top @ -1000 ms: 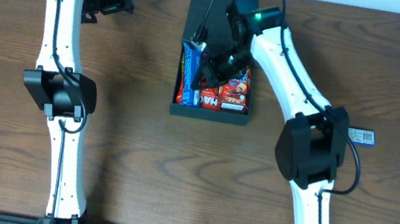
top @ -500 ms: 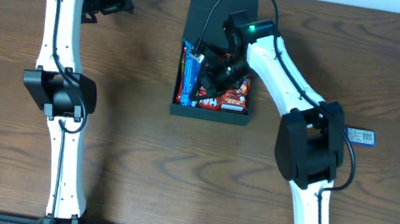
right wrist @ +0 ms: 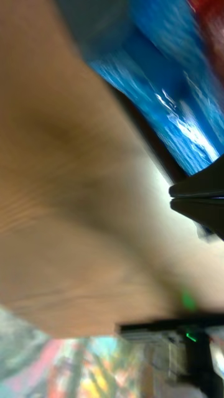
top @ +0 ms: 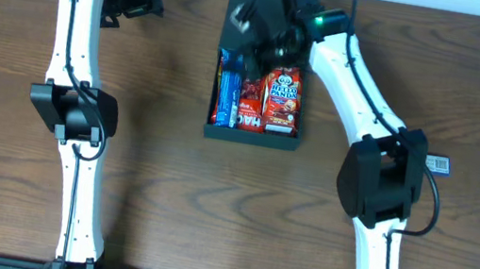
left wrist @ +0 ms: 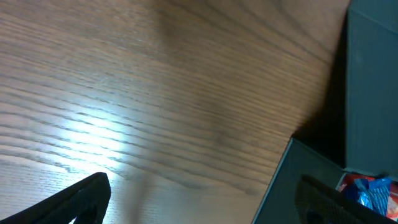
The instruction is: Pack container
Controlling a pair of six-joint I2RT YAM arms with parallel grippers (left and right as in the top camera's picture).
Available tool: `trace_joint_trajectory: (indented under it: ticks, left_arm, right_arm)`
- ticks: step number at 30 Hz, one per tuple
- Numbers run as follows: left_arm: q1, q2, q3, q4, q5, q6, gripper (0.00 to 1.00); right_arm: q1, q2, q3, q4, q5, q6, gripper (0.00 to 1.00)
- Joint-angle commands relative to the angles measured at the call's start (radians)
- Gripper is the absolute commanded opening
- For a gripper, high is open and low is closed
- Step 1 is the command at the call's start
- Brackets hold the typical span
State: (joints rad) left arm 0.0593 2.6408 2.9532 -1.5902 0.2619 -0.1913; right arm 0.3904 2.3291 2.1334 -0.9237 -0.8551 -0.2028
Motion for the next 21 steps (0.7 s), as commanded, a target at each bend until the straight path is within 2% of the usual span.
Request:
trace_joint_trajectory:
  ticks: [1,4,21]
  left_arm:
    - [-0.016,-0.010,0.021,0.001,-0.003,-0.014,0.95]
    - [-0.025,-0.010,0.021,0.000,-0.003,-0.014,0.95]
    - [-0.030,-0.010,0.021,0.020,-0.008,-0.014,0.95]
  right_arm:
    - [-0.019,0.008,0.013,0.106,0.007,0.141,0.01]
    - [-0.027,0.040,0.013,0.185,0.040,0.206,0.01]
    - [-0.027,0.125,0.013,0.193,0.126,0.217,0.01]
